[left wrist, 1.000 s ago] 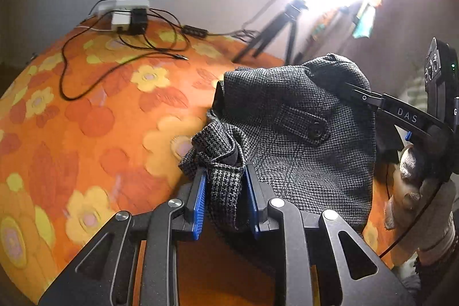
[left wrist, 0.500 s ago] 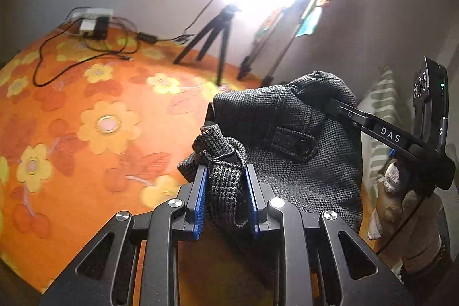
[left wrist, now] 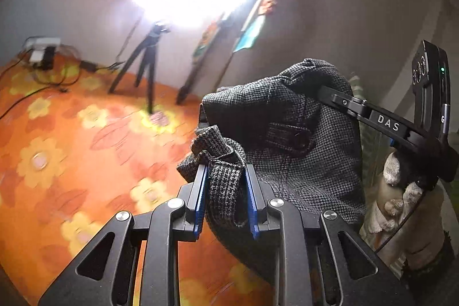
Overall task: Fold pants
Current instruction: 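Lift the folded pants with both tools and carry them toward the striped pillow, then lower the pants stack onto the tablecloth beside the pillow and open both tools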
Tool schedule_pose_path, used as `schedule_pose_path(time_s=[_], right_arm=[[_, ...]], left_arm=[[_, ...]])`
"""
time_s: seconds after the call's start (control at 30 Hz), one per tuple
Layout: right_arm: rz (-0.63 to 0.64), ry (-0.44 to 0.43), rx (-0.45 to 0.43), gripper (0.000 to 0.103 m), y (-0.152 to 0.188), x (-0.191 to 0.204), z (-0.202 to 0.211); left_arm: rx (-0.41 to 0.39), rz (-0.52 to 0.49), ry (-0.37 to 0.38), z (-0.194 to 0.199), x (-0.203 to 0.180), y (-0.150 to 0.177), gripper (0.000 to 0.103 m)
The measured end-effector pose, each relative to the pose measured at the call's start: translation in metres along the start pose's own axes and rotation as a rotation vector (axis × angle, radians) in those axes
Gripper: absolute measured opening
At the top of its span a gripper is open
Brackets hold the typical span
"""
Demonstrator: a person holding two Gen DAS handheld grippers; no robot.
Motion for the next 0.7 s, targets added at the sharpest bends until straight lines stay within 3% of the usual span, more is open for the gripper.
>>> schedule_pose_path(time_s=[0.37, 0.7], right_arm=[[0.012, 0.093, -0.091, 0.015, -0.06, -0.089, -0.002], [0.052, 0.12, -0.04, 0.016, -0.062, -0.152, -0.063]], left_arm=[[-0.082, -0.076, 0.053, -0.065, -0.074, -0.041, 0.023], [-0.044, -0.066, 0.06, -0.138, -0.098, -0.029, 0.023]])
Point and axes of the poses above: each gripper's, at about its wrist camera, not at the fingertips, and z roughly against the way its jaws point, x to its left, y to its underside, the point moved 7 cm from there along -z, roughly the way its jaws point, and after that the axes turned 1 degree about -y, right-handed, at the moved point
